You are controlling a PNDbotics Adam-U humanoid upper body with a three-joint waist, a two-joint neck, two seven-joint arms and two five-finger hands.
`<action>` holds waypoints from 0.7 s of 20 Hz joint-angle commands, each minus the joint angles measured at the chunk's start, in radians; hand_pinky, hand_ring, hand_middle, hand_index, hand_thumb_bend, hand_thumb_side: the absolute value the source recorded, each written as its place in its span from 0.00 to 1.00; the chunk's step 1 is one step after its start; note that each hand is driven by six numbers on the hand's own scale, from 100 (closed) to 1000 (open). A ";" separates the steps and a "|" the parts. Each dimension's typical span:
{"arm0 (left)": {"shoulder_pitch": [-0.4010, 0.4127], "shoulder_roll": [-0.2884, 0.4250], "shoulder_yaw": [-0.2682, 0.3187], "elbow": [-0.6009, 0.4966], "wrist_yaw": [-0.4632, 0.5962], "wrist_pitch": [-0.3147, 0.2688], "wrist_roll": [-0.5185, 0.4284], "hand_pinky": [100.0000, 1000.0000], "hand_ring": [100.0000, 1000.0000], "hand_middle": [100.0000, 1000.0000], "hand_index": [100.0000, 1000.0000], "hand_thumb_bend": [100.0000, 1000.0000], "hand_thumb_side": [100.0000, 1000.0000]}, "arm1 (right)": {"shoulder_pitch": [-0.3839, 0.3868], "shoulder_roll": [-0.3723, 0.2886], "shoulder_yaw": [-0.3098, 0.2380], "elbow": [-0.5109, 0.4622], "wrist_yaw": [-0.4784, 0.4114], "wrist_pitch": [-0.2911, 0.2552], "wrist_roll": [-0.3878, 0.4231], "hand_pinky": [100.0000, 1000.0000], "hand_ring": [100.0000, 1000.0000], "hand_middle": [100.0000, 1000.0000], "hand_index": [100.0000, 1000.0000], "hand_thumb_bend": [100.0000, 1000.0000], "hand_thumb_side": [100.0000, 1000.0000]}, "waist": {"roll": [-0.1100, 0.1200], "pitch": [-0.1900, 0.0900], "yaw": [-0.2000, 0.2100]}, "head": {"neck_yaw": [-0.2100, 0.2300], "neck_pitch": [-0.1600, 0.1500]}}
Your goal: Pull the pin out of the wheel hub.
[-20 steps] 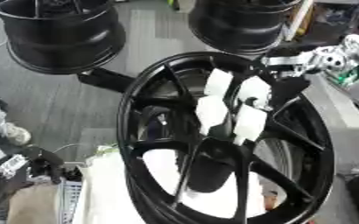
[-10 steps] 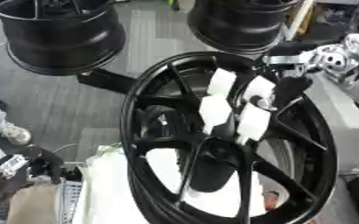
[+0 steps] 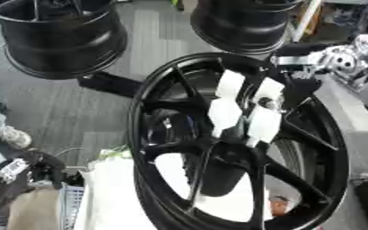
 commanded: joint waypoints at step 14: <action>-0.008 0.017 0.003 -0.022 -0.001 0.007 0.001 0.51 0.41 0.42 0.62 0.00 1.00 | -0.034 -0.040 -0.051 -0.025 -0.042 0.092 0.013 0.43 0.28 0.41 0.51 0.00 0.00 | -0.001 -0.017 -0.003 | 0.007 -0.003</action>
